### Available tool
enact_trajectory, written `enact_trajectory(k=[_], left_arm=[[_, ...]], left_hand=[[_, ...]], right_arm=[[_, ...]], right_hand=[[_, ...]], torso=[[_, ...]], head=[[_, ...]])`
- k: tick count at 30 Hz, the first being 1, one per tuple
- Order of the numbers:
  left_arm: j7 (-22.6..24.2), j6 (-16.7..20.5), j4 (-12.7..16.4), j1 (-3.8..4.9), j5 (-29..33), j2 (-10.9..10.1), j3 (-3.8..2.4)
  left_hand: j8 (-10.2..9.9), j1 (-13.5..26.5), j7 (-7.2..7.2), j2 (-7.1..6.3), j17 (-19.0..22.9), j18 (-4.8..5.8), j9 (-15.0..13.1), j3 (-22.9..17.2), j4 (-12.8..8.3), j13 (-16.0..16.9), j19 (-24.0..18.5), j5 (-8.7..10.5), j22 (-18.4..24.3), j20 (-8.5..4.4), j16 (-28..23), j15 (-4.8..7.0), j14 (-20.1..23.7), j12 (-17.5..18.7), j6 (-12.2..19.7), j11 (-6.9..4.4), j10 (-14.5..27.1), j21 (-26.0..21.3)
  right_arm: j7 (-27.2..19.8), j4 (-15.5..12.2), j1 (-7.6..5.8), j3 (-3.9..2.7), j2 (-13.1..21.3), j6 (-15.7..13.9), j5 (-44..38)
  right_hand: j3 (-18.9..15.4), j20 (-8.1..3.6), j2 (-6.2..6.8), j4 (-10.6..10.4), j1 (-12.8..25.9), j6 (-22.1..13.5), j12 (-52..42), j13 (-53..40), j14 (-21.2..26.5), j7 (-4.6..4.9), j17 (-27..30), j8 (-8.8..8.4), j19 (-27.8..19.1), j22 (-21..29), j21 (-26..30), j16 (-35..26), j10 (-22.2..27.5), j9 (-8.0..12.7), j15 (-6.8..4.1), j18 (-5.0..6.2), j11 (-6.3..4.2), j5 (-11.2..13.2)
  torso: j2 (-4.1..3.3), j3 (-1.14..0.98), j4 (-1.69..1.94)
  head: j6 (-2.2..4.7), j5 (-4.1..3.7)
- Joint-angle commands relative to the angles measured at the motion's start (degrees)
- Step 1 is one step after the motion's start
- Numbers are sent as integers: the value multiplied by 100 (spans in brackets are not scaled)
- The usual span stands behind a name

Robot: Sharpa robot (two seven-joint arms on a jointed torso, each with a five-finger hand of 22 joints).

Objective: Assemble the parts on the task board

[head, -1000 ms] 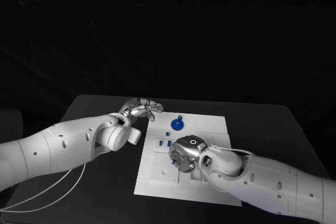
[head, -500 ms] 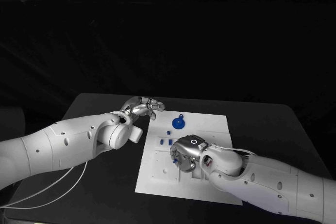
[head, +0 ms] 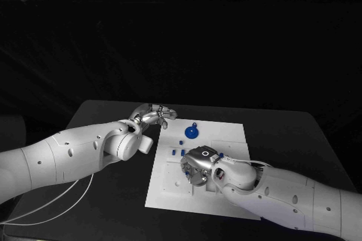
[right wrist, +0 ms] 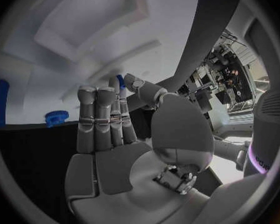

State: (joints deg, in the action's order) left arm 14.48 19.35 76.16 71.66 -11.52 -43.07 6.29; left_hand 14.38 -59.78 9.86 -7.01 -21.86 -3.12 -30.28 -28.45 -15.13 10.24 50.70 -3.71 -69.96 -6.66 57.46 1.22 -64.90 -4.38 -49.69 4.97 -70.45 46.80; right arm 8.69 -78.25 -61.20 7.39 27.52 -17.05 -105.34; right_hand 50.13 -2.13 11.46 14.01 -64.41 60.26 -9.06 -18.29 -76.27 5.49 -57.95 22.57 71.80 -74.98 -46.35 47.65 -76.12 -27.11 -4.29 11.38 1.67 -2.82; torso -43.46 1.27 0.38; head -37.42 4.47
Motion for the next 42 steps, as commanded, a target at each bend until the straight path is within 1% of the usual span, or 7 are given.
enact_trajectory(k=[1, 17, 21, 24, 32, 36, 42], left_arm=[[41, -52, 19, 7, 36, 6, -4], [24, -64, 11, 7, 36, -37, -3], [30, -60, 3, 7, 36, -59, -2], [33, -56, -11, 7, 36, -68, -2], [60, -70, -25, 7, 38, -80, -2], [76, -79, -30, 7, 39, -84, -2], [81, -86, -32, 6, 40, -82, -1]], left_hand=[[26, 1, -15, 38, -9, -148, 9, 19, -13, -6, 43, -10, -8, -20, -19, -2, -35, 22, 16, 22, 25, 11], [26, 4, -11, 30, -19, -150, 18, 24, -12, -11, 45, -2, -13, -17, -30, -7, -31, 31, 29, 28, 46, 8], [26, 4, -10, 28, -21, -151, 20, 24, -13, -12, 45, -1, -14, -17, -31, -8, -30, 33, 32, 29, 51, 7], [26, 3, -10, 28, -23, -152, 21, 24, -13, -12, 45, 0, -15, -16, -33, -9, -30, 34, 33, 30, 53, 7], [27, 1, -9, 28, -26, -153, 23, 23, -14, -13, 45, 0, -16, -15, -35, -10, -30, 34, 36, 31, 57, 6], [27, -1, -9, 29, -27, -153, 24, 23, -14, -13, 45, 0, -17, -15, -35, -10, -30, 34, 37, 31, 57, 5], [29, -2, -9, 30, -29, -154, 25, 22, -15, -13, 44, -1, -17, -14, -38, -10, -29, 32, 37, 31, 55, 4]], right_arm=[[24, 31, 38, 43, -13, 276, -39], [-7, -197, 33, 48, 243, -333, 201], [-11, -473, 10, 31, 477, -604, 236], [-22, -670, -66, -51, 675, -713, 269], [-105, -969, -285, -470, 1256, -561, 526], [-165, -934, -399, -580, 1527, -379, 701], [-130, -785, -463, -624, 1692, -65, 638]], right_hand=[[-22, -90, 11, 8, 77, -49, 60, -10, 19, 37, 12, -39, 18, -129, -53, 31, 55, -4, 12, 362, 50, -21], [-726, -41, 539, -16, 386, -926, 552, 221, 199, 401, 17, -543, -170, -109, -110, 126, 1106, 197, 362, 362, 416, -24], [-941, -14, 557, 62, 421, -1041, 538, 312, 251, 315, 36, -584, -221, -97, -88, 140, 1316, 223, 424, 362, 483, -27], [-951, -16, 558, 73, 385, -1045, 512, 318, 248, 301, 42, -579, -218, -94, -87, 152, 1294, 224, 417, 362, 476, -27], [-721, -57, 556, -13, 105, -979, 408, 320, 154, 315, 59, -517, -113, -98, -138, 239, 1087, 211, 341, 362, 399, -20], [-666, -68, 556, -45, 54, -955, 375, 322, 122, 331, 63, -497, -76, -109, -177, 277, 1007, 210, 316, 362, 373, -27], [-760, -62, 566, -37, 132, -967, 392, 347, 136, 356, 72, -497, -95, -118, -203, 297, 1011, 220, 320, 362, 375, -34]], torso=[[3, 0, 0], [5, -15, -9], [8, -15, -17], [5, -14, -19], [7, -9, -17], [8, -9, -17], [2, -18, -11]], head=[[-1, -6], [19, -27], [34, -45], [45, -57], [100, -119], [124, -157], [131, -165]])
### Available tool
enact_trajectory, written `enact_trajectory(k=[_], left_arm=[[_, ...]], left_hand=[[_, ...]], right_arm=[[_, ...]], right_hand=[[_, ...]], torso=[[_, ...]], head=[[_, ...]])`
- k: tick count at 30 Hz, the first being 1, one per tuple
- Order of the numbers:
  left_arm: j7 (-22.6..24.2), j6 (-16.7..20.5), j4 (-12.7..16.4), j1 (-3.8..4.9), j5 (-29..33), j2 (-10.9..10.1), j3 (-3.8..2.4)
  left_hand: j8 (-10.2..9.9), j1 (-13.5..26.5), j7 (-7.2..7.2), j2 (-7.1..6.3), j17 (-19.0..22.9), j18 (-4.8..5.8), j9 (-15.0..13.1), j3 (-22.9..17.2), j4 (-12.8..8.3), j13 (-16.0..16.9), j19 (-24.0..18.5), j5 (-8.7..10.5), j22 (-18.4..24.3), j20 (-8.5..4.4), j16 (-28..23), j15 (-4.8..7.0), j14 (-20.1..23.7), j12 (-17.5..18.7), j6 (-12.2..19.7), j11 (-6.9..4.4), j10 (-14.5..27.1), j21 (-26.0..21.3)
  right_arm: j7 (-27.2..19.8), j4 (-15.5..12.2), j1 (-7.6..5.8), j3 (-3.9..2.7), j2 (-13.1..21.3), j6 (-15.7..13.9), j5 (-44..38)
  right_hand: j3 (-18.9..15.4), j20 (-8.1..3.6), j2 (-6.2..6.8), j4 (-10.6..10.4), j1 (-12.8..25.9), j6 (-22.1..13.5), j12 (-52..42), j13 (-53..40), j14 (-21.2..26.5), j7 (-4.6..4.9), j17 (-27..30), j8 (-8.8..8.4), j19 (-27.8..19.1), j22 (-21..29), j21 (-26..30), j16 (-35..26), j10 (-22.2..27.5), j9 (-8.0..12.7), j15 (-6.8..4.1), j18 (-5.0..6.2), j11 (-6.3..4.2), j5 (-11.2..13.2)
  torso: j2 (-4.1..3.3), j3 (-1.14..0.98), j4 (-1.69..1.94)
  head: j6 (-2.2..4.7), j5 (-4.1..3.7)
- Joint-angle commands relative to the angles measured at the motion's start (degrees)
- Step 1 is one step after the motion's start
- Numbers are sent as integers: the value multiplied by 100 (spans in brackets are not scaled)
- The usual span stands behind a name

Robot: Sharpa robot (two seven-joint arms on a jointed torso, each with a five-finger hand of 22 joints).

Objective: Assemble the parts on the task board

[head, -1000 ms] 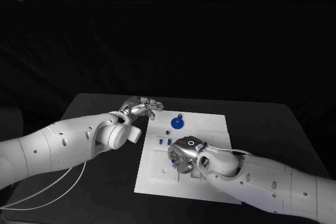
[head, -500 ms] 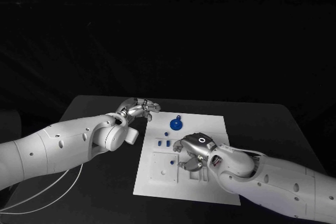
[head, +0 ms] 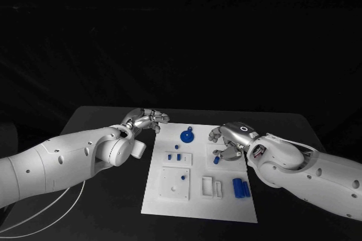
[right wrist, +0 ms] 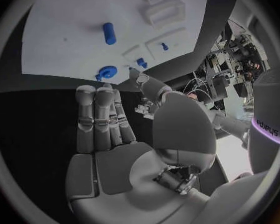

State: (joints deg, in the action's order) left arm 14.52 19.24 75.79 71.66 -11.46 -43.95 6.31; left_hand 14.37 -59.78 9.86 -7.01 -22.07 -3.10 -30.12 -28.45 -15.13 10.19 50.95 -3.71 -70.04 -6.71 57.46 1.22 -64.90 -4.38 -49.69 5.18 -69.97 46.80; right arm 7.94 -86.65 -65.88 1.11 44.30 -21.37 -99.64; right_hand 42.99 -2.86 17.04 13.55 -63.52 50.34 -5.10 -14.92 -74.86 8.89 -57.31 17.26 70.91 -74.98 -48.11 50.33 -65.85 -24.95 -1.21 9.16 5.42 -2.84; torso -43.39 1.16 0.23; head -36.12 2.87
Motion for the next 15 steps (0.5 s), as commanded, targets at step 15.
enact_trajectory(k=[15], left_arm=[[79, -93, -8, 5, 36, 19, -2]], left_hand=[[33, -3, -8, 33, -13, -156, 13, 22, -14, -8, 16, -3, -11, -6, -44, -11, -27, 29, 38, 10, 7, 0]], right_arm=[[30, 474, 32, 86, -199, 1020, -50]], right_hand=[[-209, 34, -4, 26, 183, -4, 40, 63, 86, -54, 25, 38, -106, -115, -31, 44, 31, 17, 40, 584, 29, -15]], torso=[[-8, -3, 21]], head=[[-40, -15]])
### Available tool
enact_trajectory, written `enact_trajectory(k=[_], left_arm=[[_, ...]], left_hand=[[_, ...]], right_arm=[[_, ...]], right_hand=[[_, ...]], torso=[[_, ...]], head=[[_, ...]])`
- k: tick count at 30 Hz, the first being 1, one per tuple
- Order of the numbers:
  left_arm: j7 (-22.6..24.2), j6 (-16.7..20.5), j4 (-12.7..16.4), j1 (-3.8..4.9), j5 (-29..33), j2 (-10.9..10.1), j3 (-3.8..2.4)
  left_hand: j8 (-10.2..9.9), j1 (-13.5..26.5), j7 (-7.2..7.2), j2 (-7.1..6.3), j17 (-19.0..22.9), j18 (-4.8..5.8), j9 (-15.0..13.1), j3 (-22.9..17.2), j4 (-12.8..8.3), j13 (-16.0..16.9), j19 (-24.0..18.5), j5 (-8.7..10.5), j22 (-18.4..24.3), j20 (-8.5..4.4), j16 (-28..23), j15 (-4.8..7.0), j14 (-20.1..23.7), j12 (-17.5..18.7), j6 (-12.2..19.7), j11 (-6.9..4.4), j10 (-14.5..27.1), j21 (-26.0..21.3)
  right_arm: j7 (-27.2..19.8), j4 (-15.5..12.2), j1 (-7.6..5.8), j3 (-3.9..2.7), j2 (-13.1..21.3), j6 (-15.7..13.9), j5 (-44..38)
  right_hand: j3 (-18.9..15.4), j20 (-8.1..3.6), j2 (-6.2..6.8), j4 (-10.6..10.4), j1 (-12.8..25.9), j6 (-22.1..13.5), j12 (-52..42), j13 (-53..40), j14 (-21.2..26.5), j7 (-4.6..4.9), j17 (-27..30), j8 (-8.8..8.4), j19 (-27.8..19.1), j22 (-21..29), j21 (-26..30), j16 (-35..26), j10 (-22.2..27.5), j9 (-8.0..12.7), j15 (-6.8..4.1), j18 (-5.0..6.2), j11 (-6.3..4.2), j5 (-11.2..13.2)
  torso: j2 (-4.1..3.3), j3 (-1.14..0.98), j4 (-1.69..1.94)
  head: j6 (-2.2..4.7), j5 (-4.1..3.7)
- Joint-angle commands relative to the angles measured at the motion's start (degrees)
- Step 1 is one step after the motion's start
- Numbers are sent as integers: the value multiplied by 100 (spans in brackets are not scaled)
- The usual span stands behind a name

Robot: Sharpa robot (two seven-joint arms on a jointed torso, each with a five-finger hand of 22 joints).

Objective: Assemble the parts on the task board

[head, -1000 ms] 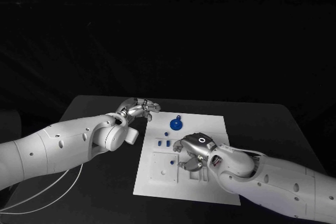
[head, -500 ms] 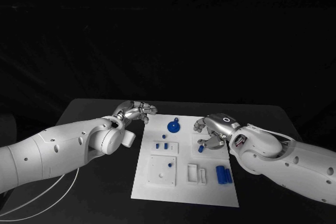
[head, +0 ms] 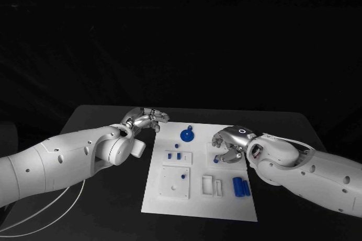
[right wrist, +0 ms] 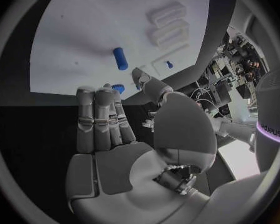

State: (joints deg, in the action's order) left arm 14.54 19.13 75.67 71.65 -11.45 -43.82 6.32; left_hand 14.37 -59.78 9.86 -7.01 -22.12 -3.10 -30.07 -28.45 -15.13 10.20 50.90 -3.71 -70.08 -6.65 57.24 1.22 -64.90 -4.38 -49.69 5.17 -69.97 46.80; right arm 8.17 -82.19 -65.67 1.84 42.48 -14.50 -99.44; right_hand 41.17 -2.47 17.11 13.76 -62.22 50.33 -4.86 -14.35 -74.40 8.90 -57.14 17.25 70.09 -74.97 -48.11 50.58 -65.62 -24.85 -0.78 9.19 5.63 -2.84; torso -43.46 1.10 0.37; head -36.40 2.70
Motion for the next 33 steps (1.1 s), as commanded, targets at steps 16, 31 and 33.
enact_trajectory(k=[16, 31, 33], left_arm=[[75, -84, -4, 5, 36, 0, -3], [72, -80, -10, 5, 48, 0, -3], [72, -80, -9, 5, 48, -1, -3]], left_hand=[[37, 1, -8, 39, -14, -156, 11, 23, -9, -8, 21, -2, -10, -9, -26, -13, -27, 28, 39, 13, 8, -3], [40, 6, -8, 46, -20, -157, 15, 23, -2, -8, 22, -1, -12, -8, -29, -13, -28, 27, 41, 13, 9, -5], [40, 6, -7, 46, -21, -157, 15, 23, -2, -8, 22, -1, -12, -7, -30, -13, -28, 27, 41, 13, 9, -5]], right_arm=[[0, 113, 97, 64, -86, 460, -124], [-8, 163, 137, 72, -153, 478, -186], [30, 177, 141, 73, -169, 412, -229]], right_hand=[[428, -10, -117, -285, -225, 280, -146, -19, 23, -67, 34, 227, 22, -111, -114, 124, -353, -56, -114, 581, -108, 4], [576, -28, -467, -329, -263, 588, -308, -118, -21, -172, 53, 391, 52, -115, -212, 183, -706, -123, -241, 581, -240, 4], [587, -31, -489, -317, -260, 616, -321, -129, -27, -183, 56, 404, 55, -115, -223, 189, -736, -129, -250, 581, -251, 4]], torso=[[-1, 12, 1], [1, 8, -1], [1, 9, 1]], head=[[-47, 6], [-85, 1], [-88, -5]])
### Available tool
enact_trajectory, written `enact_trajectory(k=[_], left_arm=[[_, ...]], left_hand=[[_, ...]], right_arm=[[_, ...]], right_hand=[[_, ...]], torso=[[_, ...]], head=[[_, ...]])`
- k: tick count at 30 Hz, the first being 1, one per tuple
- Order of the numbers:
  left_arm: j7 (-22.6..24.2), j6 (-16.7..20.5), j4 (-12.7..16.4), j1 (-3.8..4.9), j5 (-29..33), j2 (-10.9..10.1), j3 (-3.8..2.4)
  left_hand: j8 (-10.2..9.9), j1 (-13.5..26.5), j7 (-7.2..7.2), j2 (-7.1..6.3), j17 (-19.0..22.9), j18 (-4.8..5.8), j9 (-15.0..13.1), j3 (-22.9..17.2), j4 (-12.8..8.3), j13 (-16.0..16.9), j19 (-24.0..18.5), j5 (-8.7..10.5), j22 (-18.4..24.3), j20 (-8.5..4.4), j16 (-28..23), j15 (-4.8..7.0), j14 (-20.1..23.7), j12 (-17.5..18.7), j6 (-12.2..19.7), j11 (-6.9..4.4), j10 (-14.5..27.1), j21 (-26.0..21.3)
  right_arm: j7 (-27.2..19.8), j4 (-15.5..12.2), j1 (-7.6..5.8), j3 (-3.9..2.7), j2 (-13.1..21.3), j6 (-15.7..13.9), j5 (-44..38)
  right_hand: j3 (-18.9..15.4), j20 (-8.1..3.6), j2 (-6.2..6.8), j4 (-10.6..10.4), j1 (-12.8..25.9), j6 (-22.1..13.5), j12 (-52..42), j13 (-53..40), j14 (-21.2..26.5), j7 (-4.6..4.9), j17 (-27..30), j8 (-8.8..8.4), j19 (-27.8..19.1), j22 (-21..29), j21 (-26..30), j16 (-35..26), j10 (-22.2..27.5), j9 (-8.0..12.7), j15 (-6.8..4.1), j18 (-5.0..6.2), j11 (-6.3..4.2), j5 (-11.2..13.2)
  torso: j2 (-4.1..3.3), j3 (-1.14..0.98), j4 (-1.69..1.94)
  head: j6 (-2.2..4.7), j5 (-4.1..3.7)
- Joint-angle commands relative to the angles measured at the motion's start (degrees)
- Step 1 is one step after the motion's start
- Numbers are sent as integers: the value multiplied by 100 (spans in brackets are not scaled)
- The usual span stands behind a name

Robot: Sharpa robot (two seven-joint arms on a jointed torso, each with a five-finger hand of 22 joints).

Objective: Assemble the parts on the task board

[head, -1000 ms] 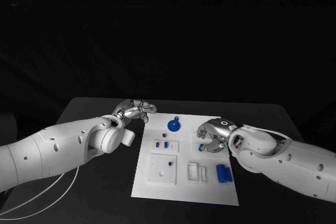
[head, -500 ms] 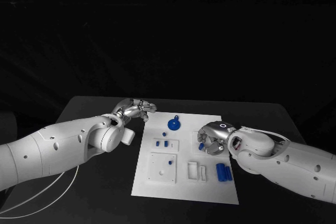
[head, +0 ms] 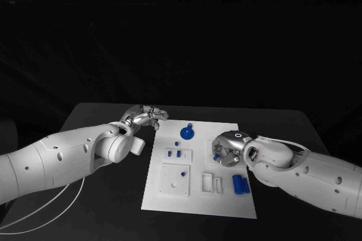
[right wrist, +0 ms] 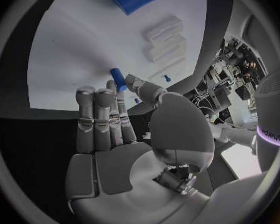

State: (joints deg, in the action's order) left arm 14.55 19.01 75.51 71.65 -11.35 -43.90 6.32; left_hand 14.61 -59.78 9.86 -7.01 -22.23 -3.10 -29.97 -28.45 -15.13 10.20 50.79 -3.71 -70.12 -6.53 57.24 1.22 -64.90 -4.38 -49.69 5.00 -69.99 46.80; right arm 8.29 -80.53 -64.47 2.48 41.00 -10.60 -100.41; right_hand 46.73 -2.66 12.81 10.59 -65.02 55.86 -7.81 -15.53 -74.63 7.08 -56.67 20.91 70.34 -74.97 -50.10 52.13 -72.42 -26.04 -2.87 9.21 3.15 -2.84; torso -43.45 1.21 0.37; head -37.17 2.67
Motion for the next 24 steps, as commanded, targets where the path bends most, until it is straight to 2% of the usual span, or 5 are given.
enact_trajectory(k=[1, 10, 17, 19, 24], left_arm=[[70, -69, 5, 6, 39, 8, -4], [67, -66, 1, 6, 39, 12, -4], [71, -74, -17, 6, 39, 15, -4], [74, -67, -37, 6, 40, 16, -4], [78, -59, -73, 6, 54, 14, -3]], left_hand=[[17, 6, -8, 47, -11, -157, 6, 23, -2, -9, 33, -1, -9, -20, -30, -13, -29, 27, 41, 30, 12, -5], [19, 1, -8, 48, -14, -158, 7, 22, -4, -9, 33, -2, -10, -20, -32, -13, -29, 27, 43, 30, 13, -6], [19, -1, -7, 49, -16, -159, 9, 21, -5, -9, 33, -3, -11, -20, -33, -13, -29, 27, 44, 30, 15, -7], [19, -1, -7, 49, -16, -159, 9, 21, -5, -9, 33, -3, -11, -20, -34, -13, -29, 27, 44, 30, 15, -7], [20, -2, -7, 50, -17, -160, 10, 20, -5, -10, 34, -3, -12, -20, -35, -13, -29, 27, 45, 30, 15, -8]], right_arm=[[53, 16, 24, 9, -30, -40, -159], [231, 27, 40, 12, -50, -363, -372], [200, -198, 43, 8, 65, -740, -410], [203, -321, 42, -25, 134, -789, -411], [217, -620, 32, -204, 273, -814, -410]], right_hand=[[34, -13, -69, 2, 25, 74, -31, -16, -8, -5, 9, 44, 33, -115, -29, 38, -67, -12, -45, 579, -7, 4], [170, -48, -172, 68, -29, 209, -88, -72, -71, -63, 14, 104, 88, -112, -92, 83, -199, -42, -101, 579, -65, 3], [326, -78, -147, 94, -61, 301, -122, -118, -115, -96, 7, 139, 151, -111, -156, 128, -286, -66, -136, 579, -100, 3], [339, -80, -142, 91, -61, 306, -123, -121, -119, -98, 6, 140, 157, -111, -162, 133, -290, -67, -138, 579, -102, 3], [412, -97, -107, 70, -61, 346, -137, -145, -136, -113, -11, 153, 193, -112, -200, 171, -330, -80, -153, 579, -118, 4]], torso=[[1, -1, 1], [3, 1, 1], [3, 2, 2], [3, 1, 4], [5, 4, -1]], head=[[-11, -2], [-4, -8], [14, 3], [18, 11], [27, 30]])
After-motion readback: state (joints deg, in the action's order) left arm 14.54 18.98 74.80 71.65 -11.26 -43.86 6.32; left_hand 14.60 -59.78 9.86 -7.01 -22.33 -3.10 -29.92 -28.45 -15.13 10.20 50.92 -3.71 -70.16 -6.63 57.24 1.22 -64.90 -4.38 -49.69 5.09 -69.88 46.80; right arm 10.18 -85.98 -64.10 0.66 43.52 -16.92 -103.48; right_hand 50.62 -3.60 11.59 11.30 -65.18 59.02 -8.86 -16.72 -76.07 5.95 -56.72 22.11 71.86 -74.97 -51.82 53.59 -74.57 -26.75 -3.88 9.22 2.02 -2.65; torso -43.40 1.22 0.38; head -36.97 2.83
